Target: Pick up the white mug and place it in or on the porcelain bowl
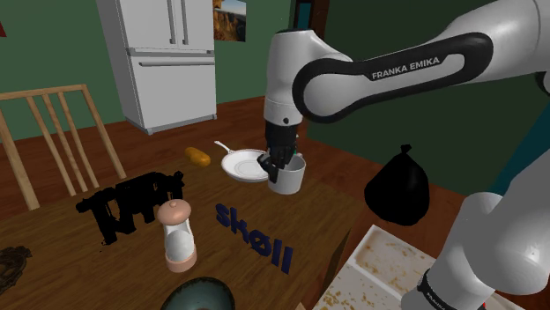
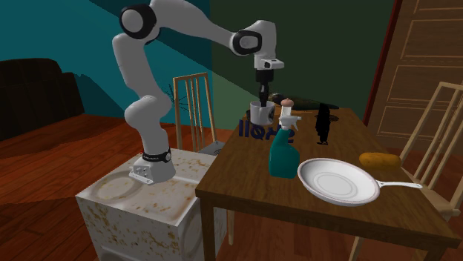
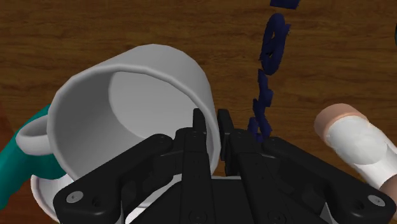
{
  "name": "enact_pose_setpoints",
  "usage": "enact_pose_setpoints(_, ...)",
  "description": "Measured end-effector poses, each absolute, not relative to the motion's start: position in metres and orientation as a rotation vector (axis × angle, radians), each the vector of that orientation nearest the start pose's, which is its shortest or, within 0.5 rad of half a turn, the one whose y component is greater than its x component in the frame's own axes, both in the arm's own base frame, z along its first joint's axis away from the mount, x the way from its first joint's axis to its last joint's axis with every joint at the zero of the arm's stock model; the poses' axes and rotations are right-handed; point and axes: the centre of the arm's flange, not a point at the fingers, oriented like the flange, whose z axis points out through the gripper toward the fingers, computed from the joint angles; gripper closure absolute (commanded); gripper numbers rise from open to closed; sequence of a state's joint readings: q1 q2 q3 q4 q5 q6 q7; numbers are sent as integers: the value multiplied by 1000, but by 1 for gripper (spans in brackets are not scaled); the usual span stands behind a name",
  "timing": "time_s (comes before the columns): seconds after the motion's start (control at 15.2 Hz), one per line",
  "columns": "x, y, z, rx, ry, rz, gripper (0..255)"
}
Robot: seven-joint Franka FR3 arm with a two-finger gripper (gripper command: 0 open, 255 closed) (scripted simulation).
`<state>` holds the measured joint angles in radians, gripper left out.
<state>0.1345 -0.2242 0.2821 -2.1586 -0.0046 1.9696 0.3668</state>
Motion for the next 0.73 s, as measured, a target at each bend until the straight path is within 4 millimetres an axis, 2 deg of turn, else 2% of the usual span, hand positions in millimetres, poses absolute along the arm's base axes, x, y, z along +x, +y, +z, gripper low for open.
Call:
enact_pose_setpoints(0.26, 436, 258, 498, -3191, -73, -79, 255)
enact_pose_setpoints(0.4, 426, 278, 499, -3191, -73, -79, 255)
enact_pose_setpoints(0.73, 408, 345, 496, -3191, -75, -79, 255)
